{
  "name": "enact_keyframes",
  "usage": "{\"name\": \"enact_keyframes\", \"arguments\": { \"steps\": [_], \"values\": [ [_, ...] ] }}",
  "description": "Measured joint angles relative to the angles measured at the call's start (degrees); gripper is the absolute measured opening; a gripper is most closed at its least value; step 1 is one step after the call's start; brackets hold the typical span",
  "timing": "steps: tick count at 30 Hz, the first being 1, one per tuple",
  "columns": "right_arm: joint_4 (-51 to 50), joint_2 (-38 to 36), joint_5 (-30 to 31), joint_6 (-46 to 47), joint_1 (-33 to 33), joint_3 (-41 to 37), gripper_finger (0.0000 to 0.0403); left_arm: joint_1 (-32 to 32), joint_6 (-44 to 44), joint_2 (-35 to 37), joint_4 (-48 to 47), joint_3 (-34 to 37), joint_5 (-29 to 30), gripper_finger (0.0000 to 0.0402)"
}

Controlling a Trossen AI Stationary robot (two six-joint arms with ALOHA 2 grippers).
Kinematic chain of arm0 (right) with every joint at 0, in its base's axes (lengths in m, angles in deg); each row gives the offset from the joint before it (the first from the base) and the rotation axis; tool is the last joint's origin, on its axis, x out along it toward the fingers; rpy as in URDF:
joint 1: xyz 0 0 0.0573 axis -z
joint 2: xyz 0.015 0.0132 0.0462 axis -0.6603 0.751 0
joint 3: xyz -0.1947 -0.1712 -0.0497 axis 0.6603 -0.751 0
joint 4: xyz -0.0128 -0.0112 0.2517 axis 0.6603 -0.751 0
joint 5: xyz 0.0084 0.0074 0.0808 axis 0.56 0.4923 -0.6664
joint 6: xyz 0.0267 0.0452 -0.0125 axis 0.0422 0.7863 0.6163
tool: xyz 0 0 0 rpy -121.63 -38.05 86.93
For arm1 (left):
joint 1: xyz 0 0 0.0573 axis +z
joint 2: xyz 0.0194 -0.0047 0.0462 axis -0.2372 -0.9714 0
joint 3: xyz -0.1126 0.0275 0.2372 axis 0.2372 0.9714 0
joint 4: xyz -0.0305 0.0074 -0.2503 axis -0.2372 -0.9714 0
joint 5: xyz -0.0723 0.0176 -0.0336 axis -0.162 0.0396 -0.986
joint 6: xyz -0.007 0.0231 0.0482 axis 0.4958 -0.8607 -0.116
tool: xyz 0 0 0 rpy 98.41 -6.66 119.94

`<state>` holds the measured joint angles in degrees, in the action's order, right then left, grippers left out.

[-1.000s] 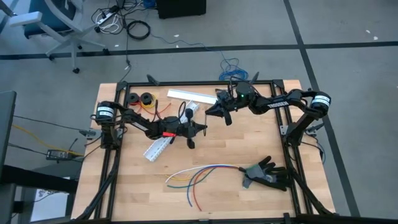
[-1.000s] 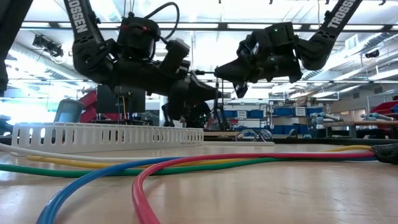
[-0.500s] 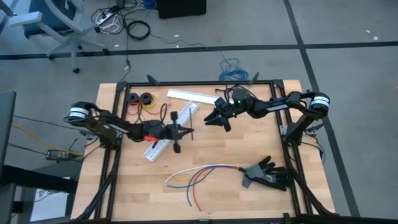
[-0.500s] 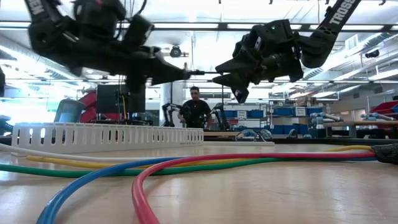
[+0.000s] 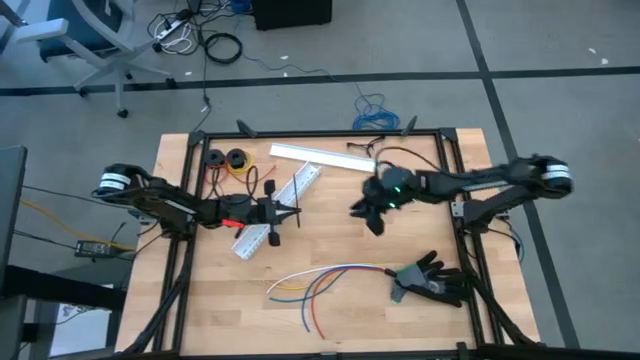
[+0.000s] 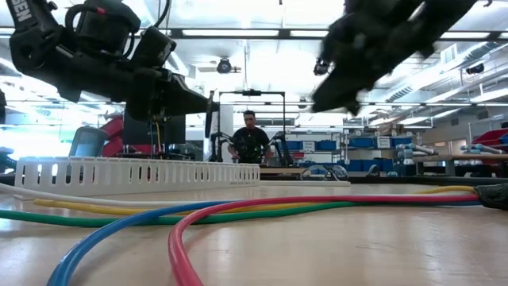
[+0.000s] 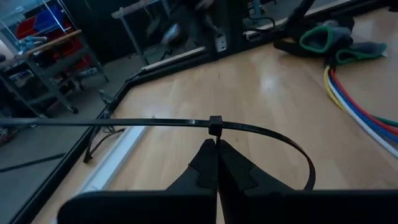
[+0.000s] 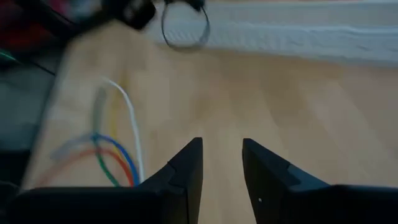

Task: Ziptie cables
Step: Wrap the black zip tie on the cables

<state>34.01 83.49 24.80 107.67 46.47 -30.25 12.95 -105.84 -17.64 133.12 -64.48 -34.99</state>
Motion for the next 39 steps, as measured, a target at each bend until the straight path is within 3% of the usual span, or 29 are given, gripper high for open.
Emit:
{"name": "enact_keyframes", "arguments": {
  "steps": [7, 10, 12, 17, 24, 33, 39],
  "values": [
    [-24.95, -18.31, 26.21, 12.54, -19.77, 0.0, 0.0098, -0.26, 2.53, 0.0, 0.2, 0.12, -0.15, 0.0003],
    [-34.29, -20.15, 33.23, 21.83, -27.64, 0.0, 0.0098, -0.32, 3.0, 0.0, 1.09, 0.08, -0.59, 0.0003],
    [-37.01, -19.01, 34.77, 26.24, -30.97, 0.0, 0.0098, -0.37, 3.04, 0.0, 1.16, 0.08, -0.59, 0.0003],
    [-37.52, -12.05, 33.8, 25.93, -33.35, 0.0, 0.0098, -0.37, 4.88, 0.0, 2.22, 0.08, -0.68, 0.0003],
    [-35.83, -0.59, 28.94, 19.63, -30.5, 0.0, 0.0098, -0.53, 10.64, 0.0, 2.22, 0.08, -0.82, 0.0003],
    [-17.95, 11.18, 7.36, 17.63, -27.39, 0.0, 0.0099, -1.9, 13.54, -0.22, 1.34, 0.06, -1.38, 0.0003],
    [-16.11, 17.55, 6.19, 19.35, -27.35, 0.32, 0.0097, -3.08, 16.1, -0.22, 1.39, 0.06, -1.38, 0.0003]
  ]
}}
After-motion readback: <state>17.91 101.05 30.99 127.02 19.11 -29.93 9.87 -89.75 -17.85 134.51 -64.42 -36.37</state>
